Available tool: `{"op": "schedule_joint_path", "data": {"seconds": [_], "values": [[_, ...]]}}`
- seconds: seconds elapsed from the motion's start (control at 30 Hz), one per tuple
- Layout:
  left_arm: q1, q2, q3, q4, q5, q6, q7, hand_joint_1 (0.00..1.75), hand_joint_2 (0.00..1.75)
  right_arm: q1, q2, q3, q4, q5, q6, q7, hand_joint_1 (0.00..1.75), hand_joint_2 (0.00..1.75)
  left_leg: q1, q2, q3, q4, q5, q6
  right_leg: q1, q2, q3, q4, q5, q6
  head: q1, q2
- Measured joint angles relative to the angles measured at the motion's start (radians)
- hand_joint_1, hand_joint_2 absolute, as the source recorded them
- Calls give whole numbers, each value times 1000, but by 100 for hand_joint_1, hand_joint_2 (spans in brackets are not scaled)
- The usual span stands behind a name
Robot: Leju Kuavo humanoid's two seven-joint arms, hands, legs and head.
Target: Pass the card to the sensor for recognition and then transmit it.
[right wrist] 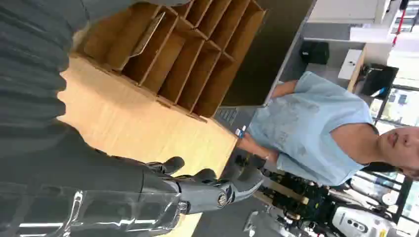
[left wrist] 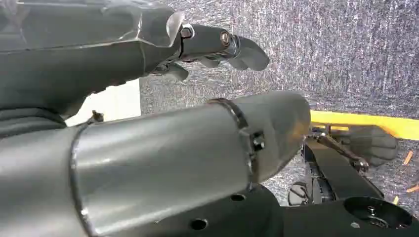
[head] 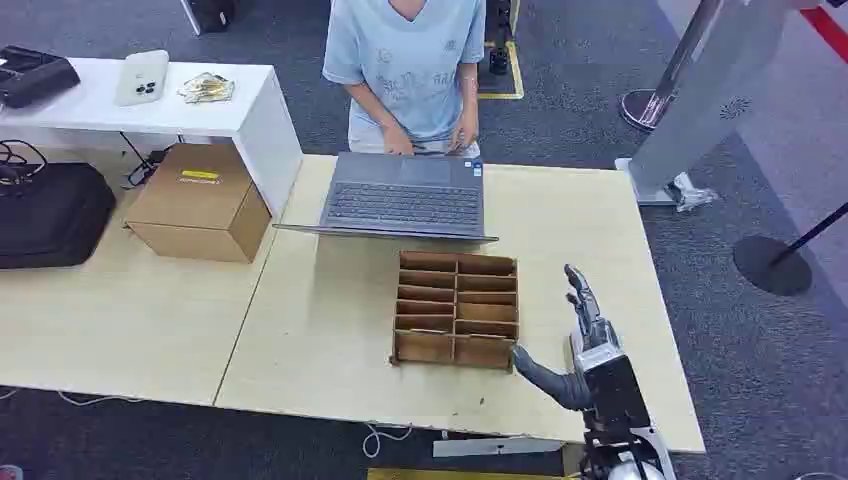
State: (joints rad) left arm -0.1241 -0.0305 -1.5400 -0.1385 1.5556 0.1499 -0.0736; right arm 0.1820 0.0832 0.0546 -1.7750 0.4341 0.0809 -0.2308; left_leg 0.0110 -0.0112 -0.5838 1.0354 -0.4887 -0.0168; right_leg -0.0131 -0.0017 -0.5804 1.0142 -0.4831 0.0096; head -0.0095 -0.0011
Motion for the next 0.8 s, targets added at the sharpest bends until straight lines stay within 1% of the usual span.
{"op": "schedule_joint_path", "data": {"seconds": [0.17,0.37,0.47,0.53,0.63,0.8], "values": [[0,0,0,0,1,0,0,0,0,0,0,0,-2,69,-54,12,0,175,0,0,0,0,0,0,0,0,0,0,0,0,0,0],[0,-1,0,0,8,0,0,0,0,-2,0,4,-16,96,-67,17,0,175,0,0,0,0,0,0,0,0,0,0,0,0,0,0],[0,-2,0,0,6,0,0,0,0,-8,0,10,-22,144,-103,11,0,175,0,0,0,0,0,0,0,0,0,0,0,0,0,0],[0,-3,0,0,-9,-1,0,0,0,-20,0,21,-27,210,-147,11,0,175,0,0,0,0,0,0,0,0,0,0,0,0,0,0],[-2,-3,0,0,-35,-4,0,0,0,-53,-4,55,-26,347,-236,13,0,175,0,0,0,0,0,0,0,0,0,0,1,0,0,0],[-3,-3,0,0,-51,-13,0,0,0,-139,-35,127,-2,526,-364,53,0,175,0,0,0,0,1,-1,0,0,1,0,1,-1,0,0]]}}
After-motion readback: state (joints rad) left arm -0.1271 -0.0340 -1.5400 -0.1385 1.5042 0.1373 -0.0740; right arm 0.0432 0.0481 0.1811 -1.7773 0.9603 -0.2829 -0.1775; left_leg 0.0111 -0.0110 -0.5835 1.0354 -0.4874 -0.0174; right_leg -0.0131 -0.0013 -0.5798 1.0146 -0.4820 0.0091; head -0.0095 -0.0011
